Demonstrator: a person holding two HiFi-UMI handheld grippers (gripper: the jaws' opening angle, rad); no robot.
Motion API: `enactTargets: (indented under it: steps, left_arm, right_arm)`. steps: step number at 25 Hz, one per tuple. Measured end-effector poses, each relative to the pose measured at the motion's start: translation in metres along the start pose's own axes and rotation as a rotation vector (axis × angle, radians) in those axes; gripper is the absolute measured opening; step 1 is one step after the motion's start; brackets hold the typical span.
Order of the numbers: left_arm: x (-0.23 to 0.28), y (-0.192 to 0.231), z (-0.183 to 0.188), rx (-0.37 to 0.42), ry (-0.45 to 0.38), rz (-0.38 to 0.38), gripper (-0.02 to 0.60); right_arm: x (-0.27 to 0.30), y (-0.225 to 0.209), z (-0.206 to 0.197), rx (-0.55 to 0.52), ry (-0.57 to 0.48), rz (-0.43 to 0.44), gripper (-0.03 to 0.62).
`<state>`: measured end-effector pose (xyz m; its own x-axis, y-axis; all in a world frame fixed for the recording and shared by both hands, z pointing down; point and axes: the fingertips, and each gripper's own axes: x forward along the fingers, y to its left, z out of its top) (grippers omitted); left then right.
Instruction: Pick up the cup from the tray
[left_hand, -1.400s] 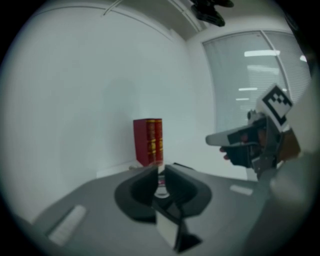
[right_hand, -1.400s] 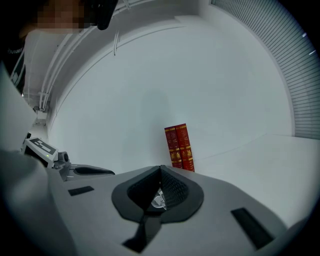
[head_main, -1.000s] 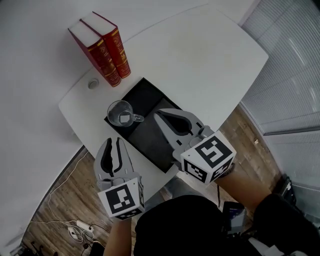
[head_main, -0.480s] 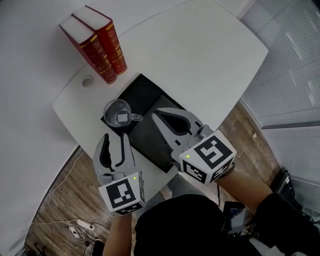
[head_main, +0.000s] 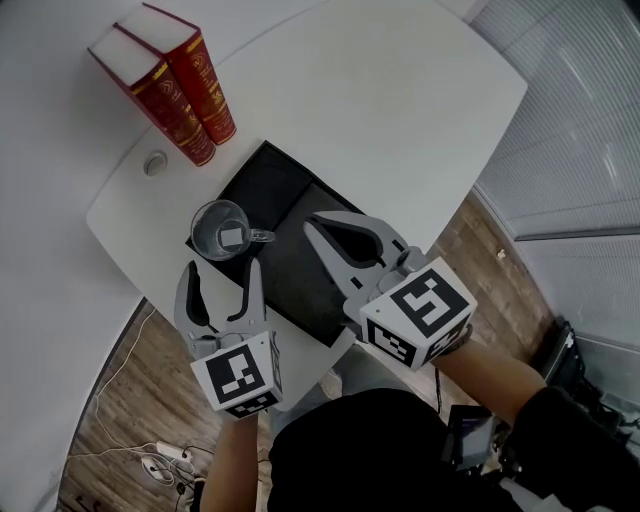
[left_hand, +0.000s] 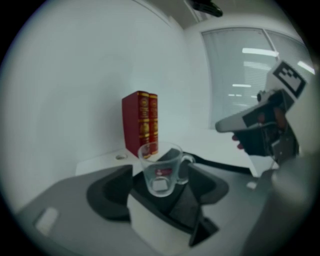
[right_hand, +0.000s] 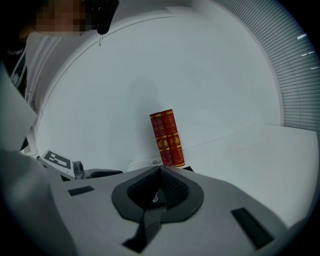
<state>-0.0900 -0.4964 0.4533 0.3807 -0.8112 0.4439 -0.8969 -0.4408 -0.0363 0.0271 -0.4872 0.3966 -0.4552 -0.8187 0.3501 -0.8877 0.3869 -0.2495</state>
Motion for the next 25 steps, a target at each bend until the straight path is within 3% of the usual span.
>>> enactTargets:
  steps: [16, 25]
  left_arm:
    - [0.041, 0.008, -0.013, 0.093, 0.032, -0.034, 0.427]
    - [0.056, 0.006, -0.015, 0.164, 0.024, -0.072, 0.445]
  right_arm:
    - [0.002, -0.015, -0.01, 0.055, 0.021, -0.083, 0.012]
    - [0.006, -0.02, -0.019, 0.082, 0.037, -0.112, 0.012]
